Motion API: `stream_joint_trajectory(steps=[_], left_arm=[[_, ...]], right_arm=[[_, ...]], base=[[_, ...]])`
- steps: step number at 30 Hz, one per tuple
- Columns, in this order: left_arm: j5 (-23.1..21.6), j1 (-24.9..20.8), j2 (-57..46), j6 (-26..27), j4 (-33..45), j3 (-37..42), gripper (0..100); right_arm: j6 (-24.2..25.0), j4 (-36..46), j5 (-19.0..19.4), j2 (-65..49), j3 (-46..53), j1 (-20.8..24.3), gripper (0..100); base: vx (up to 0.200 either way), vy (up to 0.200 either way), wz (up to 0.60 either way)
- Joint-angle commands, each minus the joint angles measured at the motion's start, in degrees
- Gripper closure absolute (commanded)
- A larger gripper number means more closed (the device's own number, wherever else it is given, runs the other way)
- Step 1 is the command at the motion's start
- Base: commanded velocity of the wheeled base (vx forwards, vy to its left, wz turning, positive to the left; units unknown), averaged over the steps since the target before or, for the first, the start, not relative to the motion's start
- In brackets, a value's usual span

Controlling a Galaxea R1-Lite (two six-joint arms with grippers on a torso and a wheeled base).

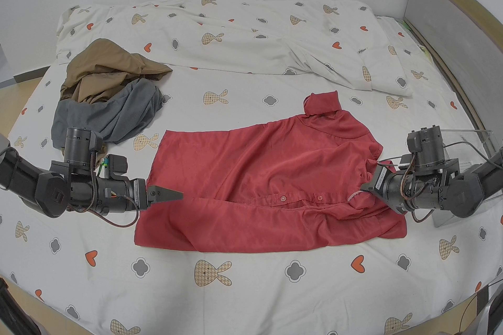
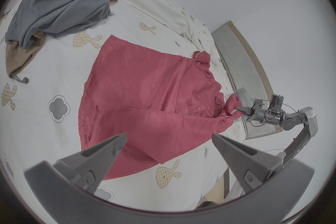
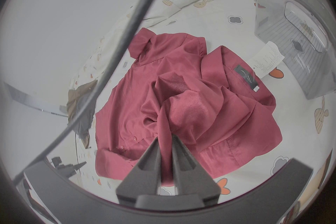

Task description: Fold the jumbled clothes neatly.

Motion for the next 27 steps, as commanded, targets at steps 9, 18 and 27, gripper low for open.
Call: stream_joint_trajectory(steps=[9, 18, 27], left_arm=[[0.0, -0.09, 0.38, 0.03, -0.07, 0.17, 0], [0.0, -0.09, 0.2, 0.03, -0.07, 0.26, 0], [0.0, -0.09, 0.11, 0.03, -0.07, 0.35, 0]], right_arm=[[-1.75, -1.62, 1.14, 2.2, 6.44, -0.24, 0], [-1.57, -1.88, 1.14, 1.24, 8.38, -2.18, 0], [-2.19, 1.72, 1.58, -10.28, -2.96, -2.53, 0]], base=[[0.0, 0.0, 0.0], [0.0, 0.0, 0.0], [0.0, 0.0, 0.0]])
